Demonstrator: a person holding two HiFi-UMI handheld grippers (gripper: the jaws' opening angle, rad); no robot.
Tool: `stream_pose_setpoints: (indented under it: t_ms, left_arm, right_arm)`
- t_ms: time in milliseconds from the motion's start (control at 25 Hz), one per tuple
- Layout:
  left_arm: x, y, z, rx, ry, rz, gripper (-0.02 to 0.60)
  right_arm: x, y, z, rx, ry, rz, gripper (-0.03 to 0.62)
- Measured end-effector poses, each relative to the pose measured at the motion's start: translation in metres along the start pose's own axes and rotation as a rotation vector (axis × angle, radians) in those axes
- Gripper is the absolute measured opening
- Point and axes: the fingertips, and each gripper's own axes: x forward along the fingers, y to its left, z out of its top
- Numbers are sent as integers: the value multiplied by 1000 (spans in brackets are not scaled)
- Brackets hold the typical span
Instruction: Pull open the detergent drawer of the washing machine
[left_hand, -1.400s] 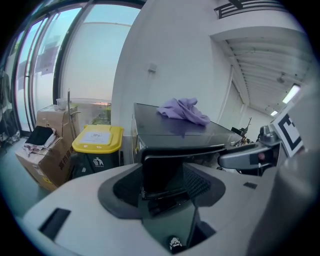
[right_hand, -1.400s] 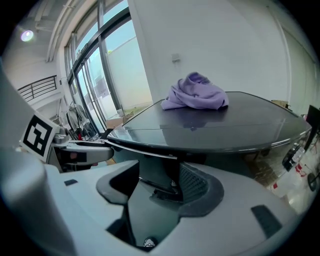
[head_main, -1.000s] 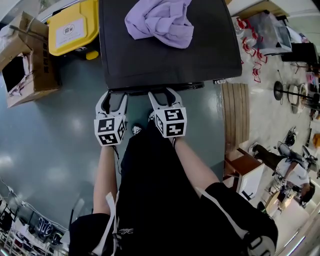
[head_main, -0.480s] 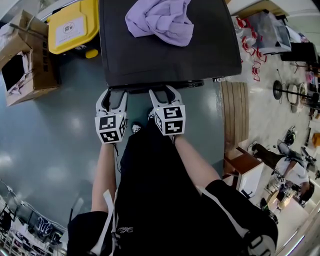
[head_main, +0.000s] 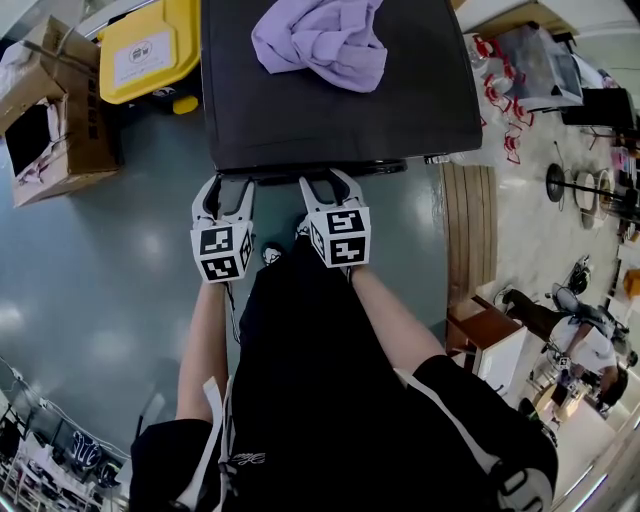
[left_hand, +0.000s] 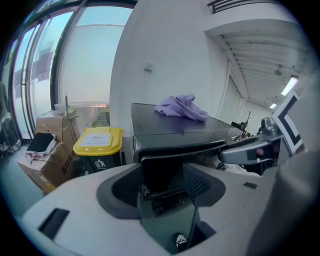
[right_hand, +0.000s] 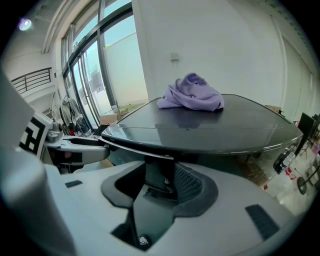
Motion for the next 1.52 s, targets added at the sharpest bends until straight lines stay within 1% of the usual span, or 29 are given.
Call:
stream_pose_setpoints:
  t_ms: [280, 480, 1520]
  left_arm:
    - [-2, 0, -1, 5, 10, -3, 247]
    - [-12, -5, -9, 2, 7, 2, 247]
    - [-34, -18, -29, 10, 29, 9, 247]
  right_arm:
    - [-3, 1, 1, -18, -1, -9, 166]
    - [-11, 5, -10, -16, 1, -17, 170]
    - [-33, 11, -34, -27, 8, -23, 170]
